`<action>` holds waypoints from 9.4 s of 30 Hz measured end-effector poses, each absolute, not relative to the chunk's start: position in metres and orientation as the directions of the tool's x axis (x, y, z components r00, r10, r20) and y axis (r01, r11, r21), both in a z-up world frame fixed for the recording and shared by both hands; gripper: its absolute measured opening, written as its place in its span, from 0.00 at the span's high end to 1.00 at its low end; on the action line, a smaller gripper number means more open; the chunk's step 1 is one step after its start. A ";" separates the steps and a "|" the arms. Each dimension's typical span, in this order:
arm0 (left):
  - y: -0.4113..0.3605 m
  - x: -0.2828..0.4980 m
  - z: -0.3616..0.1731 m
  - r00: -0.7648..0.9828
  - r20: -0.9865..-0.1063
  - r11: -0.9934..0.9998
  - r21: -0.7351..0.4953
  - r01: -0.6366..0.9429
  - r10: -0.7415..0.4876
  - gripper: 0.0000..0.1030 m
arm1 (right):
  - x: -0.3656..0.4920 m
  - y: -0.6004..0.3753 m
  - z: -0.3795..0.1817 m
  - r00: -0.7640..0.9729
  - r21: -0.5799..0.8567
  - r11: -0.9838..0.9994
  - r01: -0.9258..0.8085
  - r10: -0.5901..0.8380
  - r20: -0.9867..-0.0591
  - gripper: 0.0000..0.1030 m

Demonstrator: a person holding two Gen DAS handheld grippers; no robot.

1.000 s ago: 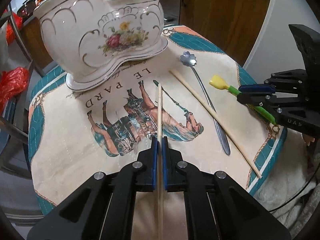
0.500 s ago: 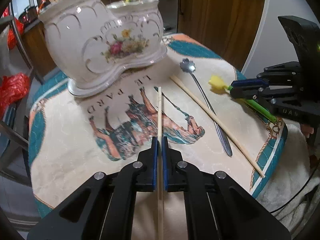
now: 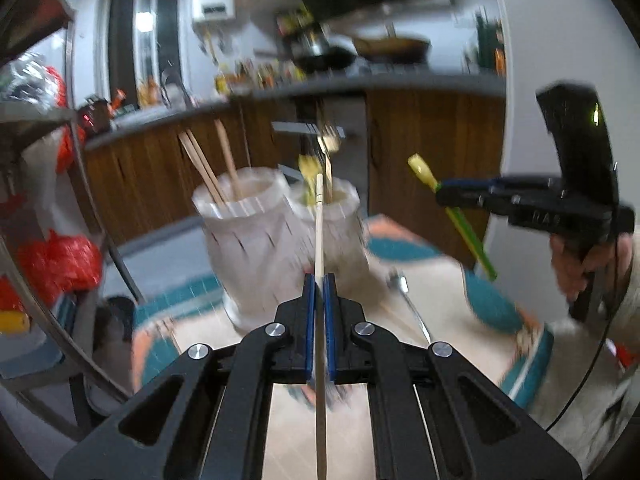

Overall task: Organize utensils
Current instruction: 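Lift the chopstick over the large cup while the right tool carries the yellow utensil, then drop the chopstick in the large cup while the right tool drops the yellow utensil, then move both open tools back over the last chopstick and silver spoon, then grasp the last chopstick with the left tool while the right grasps the silver spoon, then lift the chopstick over the large cup while the right tool carries the spoon, then drop the chopstick in the large cup while the right tool drops the spoon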

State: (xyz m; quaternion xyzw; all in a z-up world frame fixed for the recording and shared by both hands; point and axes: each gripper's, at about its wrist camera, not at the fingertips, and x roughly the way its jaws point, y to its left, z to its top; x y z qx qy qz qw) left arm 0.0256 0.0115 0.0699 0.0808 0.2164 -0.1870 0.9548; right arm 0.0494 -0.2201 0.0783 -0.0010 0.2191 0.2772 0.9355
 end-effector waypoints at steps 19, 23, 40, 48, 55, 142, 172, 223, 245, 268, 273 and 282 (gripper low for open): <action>0.040 0.154 0.136 0.940 -0.131 0.942 -0.166 0.291 -0.314 0.96 | 0.156 -0.183 0.113 0.821 0.259 0.825 -0.503 0.550 -0.156 0.90; 0.038 0.166 0.125 0.954 -0.108 0.951 -0.164 0.262 -0.281 0.96 | 0.164 -0.179 0.104 0.827 0.267 0.827 -0.495 0.542 -0.148 0.90; 0.027 0.135 0.078 0.930 -0.252 0.963 -0.038 0.267 -0.268 0.96 | 0.149 -0.170 0.067 0.786 0.207 0.831 -0.517 0.556 -0.270 0.90; 0.024 0.134 0.072 0.916 -0.300 0.961 -0.017 0.275 -0.267 0.96 | 0.151 -0.164 0.056 0.752 0.221 0.828 -0.515 0.560 -0.347 0.90; 0.022 0.136 0.073 0.910 -0.314 0.960 -0.013 0.279 -0.269 0.94 | 0.149 -0.164 0.056 0.751 0.223 0.830 -0.511 0.557 -0.355 0.85; -0.111 0.097 -0.041 0.566 -0.810 0.975 -0.029 0.219 -0.151 0.65 | 0.053 -0.282 -0.006 0.712 0.166 0.944 -0.284 0.324 -0.623 0.07; -0.033 0.066 -0.035 0.571 -0.795 0.957 -0.040 0.286 -0.204 0.94 | 0.081 -0.177 -0.026 0.509 0.099 0.910 -0.402 0.312 -0.802 0.77; 0.008 0.013 0.040 0.832 -0.461 0.934 0.018 0.356 -0.309 0.94 | 0.018 -0.205 0.050 0.736 0.009 0.816 -0.578 0.527 -0.425 0.96; 0.055 0.121 0.147 0.931 -0.078 0.915 -0.230 0.331 -0.356 0.94 | 0.129 -0.185 0.135 0.775 0.238 0.788 -0.568 0.610 -0.169 0.96; 0.027 0.143 0.089 0.973 -0.078 0.971 -0.114 0.209 -0.218 0.94 | 0.169 -0.160 0.077 0.860 0.204 0.863 -0.462 0.492 -0.134 0.96; 0.039 0.128 0.081 0.971 -0.132 0.976 -0.110 0.187 -0.201 0.94 | 0.157 -0.164 0.071 0.866 0.187 0.873 -0.450 0.478 -0.146 0.96; 0.050 0.119 0.068 0.954 -0.248 0.985 -0.093 0.148 -0.167 0.94 | 0.137 -0.183 0.060 0.875 0.218 0.888 -0.404 0.445 -0.191 0.96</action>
